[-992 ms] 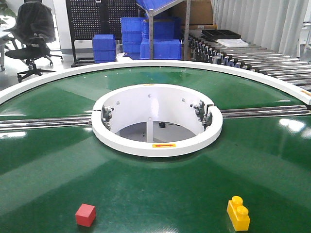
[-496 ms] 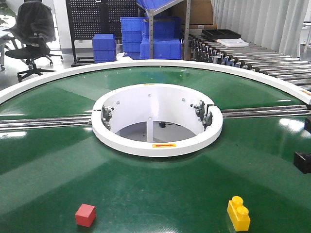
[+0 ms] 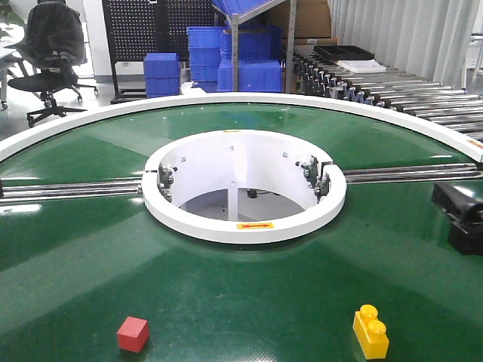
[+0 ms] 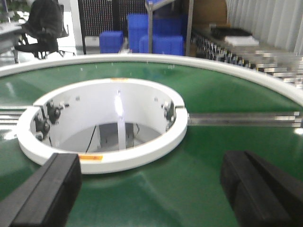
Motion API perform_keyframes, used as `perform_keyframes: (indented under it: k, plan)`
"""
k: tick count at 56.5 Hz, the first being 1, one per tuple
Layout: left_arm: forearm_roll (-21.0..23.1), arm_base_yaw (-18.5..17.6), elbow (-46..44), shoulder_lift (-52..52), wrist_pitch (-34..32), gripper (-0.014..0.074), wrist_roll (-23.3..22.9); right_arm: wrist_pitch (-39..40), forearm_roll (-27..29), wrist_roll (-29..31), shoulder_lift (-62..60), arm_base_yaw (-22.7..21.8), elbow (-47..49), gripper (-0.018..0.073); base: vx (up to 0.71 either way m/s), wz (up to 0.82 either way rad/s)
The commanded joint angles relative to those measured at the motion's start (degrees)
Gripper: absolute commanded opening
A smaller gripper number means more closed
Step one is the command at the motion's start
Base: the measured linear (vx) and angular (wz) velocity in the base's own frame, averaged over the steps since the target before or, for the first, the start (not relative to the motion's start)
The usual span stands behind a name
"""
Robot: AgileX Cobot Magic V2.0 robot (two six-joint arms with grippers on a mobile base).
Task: Pick red and yellow blocks into blue bin
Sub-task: 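Lower the right gripper onto the yellow brick and close it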
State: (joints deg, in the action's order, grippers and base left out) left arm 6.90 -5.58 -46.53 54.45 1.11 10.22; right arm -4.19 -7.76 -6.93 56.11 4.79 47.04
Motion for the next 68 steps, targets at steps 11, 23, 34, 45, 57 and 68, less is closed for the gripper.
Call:
perform_keyframes:
  k: [11,23,34,45,57,68]
  plan:
    - [0.49,-0.05,-2.19,-0.7,-4.23,0.054,-0.34,-25.39,1.82,3.19,18.14,0.05,19.11,0.0596,0.0,0.0]
    - [0.44,-0.05,-2.19,-0.7,-4.12,0.054,-0.34,-36.63,3.87,4.71,34.65,6.14,31.39,0.0583,0.0,0.0]
    - [0.32,-0.05,-2.19,-0.7,-3.59,0.054,-0.28,-42.99,3.55,1.14,45.51,5.42,37.21,0.0583,0.0,0.0]
    - [0.32,-0.05,-2.19,-0.7,-2.97,0.054,-0.28,-44.48,3.69,0.6,51.48,3.73,37.62,0.0583,0.0,0.0]
    - [0.32,-0.05,-2.19,-0.7,-2.97,0.054,-0.28,-42.1,3.72,0.66,55.41,3.79,37.62,0.058,0.0,0.0]
    - [0.32,-0.05,-2.19,-0.7,-2.84,0.054,-0.28,-41.29,3.72,-0.44,58.2,3.79,37.62,0.0471,0.0,0.0]
